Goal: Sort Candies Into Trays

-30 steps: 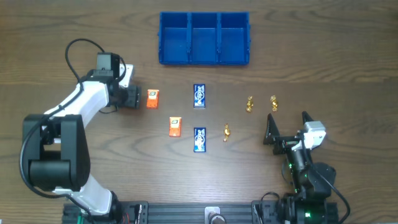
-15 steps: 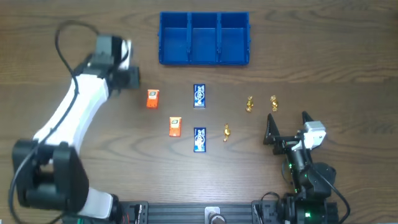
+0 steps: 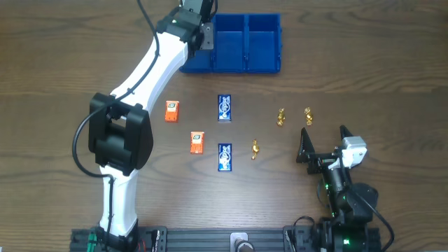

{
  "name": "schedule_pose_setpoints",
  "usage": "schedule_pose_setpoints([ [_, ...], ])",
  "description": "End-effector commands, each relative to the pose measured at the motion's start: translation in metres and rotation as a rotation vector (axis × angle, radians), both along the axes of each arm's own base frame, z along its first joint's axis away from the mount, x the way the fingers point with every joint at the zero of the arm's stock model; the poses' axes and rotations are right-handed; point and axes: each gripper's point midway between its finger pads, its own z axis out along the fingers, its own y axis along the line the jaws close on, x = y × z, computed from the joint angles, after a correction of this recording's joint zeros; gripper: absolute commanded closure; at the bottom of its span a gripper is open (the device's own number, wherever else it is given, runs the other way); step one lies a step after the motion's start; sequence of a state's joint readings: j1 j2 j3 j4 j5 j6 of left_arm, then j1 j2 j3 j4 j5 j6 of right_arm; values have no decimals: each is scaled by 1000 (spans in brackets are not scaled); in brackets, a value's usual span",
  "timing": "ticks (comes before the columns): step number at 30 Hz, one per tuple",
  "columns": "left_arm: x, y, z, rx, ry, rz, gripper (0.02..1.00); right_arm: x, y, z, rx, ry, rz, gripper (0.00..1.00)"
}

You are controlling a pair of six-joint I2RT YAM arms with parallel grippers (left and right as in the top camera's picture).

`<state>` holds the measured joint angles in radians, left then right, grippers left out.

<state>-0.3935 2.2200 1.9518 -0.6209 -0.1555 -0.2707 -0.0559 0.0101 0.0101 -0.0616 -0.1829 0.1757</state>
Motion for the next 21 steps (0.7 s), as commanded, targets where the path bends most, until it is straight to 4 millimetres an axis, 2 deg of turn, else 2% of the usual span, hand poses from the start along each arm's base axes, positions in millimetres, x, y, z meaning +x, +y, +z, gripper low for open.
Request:
schedule_pose_setpoints([
  [1,12,4,21,-48,-46,27,645,0,-2,0,9,-1,-10,1],
  [3,14,4,23,-53,-55,26,421,0,-2,0,9,-1,-10,3],
  [4,15,4,24,-55,-62,28,191,0,-2,0,9,-1,-10,3],
  [5,14,5,28,-55,-65,29,97,0,-2,0,9,-1,-10,3],
  [7,1,11,50,-61,-87,32,56,0,-2,0,9,-1,-10,3],
  [10,-52,34,87,-76,-156,39,36,0,-2,0,9,-1,-10,3],
  [11,-73,42,88,-77,-160,39,36,0,-2,0,9,-1,-10,1],
  [12,-95,50,78,-73,-149,38,40,0,-2,0,9,-1,-10,3],
  [13,-107,55,67,-65,-130,38,49,0,-2,0,9,-1,-10,3],
  [14,-122,60,41,-49,-88,38,56,0,-2,0,9,-1,-10,3],
  [18,-151,72,-29,6,56,47,71,0,-2,0,9,-1,-10,3],
  [21,-158,72,-58,20,132,42,82,0,-2,0,9,-1,-10,1],
])
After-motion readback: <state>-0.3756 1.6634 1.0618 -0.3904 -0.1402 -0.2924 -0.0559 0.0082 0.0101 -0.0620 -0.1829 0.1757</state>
